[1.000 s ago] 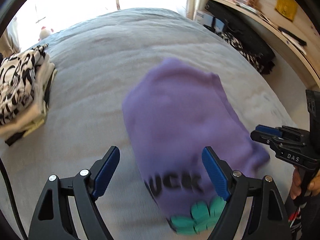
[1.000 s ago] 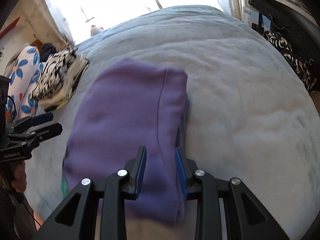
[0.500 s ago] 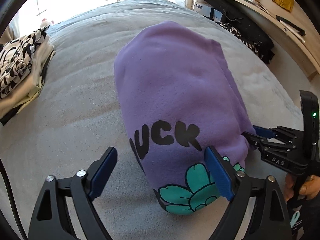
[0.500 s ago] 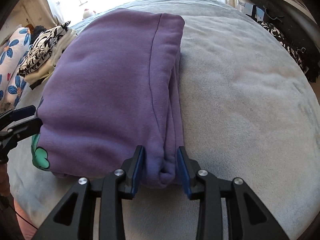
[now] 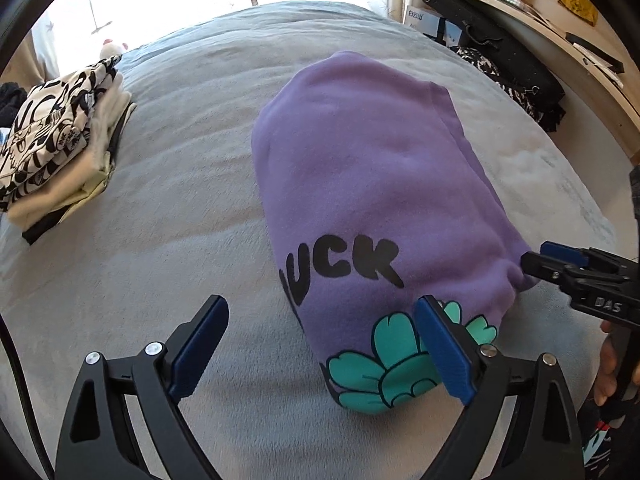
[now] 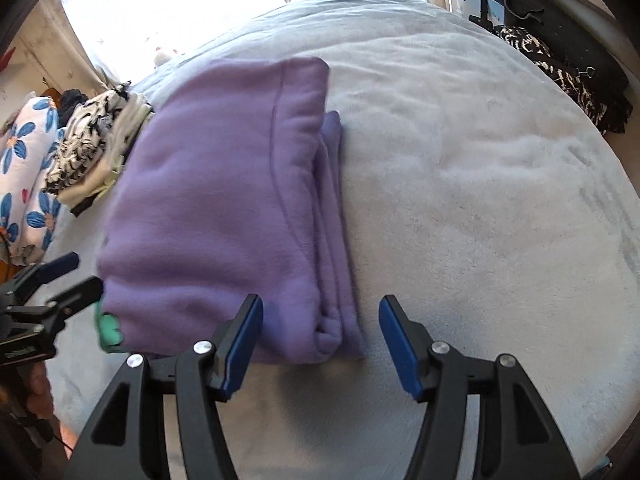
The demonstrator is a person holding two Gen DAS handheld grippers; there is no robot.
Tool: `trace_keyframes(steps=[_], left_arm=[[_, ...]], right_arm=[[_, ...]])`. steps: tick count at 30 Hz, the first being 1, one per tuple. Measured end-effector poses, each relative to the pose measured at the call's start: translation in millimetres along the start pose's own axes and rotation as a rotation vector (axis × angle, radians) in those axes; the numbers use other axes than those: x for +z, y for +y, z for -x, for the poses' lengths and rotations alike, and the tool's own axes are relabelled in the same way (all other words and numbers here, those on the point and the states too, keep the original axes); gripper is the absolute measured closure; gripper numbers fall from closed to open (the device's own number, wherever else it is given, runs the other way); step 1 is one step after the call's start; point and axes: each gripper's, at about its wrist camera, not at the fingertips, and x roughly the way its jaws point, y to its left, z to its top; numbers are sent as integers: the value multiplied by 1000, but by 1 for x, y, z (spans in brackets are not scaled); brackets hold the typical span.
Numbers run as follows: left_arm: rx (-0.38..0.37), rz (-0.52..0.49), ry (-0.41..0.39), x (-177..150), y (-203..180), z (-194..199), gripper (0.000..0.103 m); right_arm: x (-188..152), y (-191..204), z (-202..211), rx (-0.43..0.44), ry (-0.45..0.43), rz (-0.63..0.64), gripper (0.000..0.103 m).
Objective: Fold large clothes
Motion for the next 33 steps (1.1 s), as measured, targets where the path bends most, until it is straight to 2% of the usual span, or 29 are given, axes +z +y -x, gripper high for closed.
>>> trace_keyframes(steps=[4,13,16,20,23,27,33], left_arm=[[25,-1,11,-5,-4,8,10],[-29,42,9,-12,3,34,10],[-73,68,11,-11,9,42,10],[-116,101,18,-6,18,48,10],[-138,111,35,-1,22,48,10],[-197,132,79,9,29,39,10],[-276,160,103,26,37,19,10]], right_arm=[[-2,9,13,28,-9,15,43],[-3,17,35,103,11,10,39],[0,18,43,120,14,14,37],[8,21,54,147,14,16,25],[16,21,60,177,19,15,24],[31,25,63,170,21,38,20],[55,22,43,177,66,39,18]])
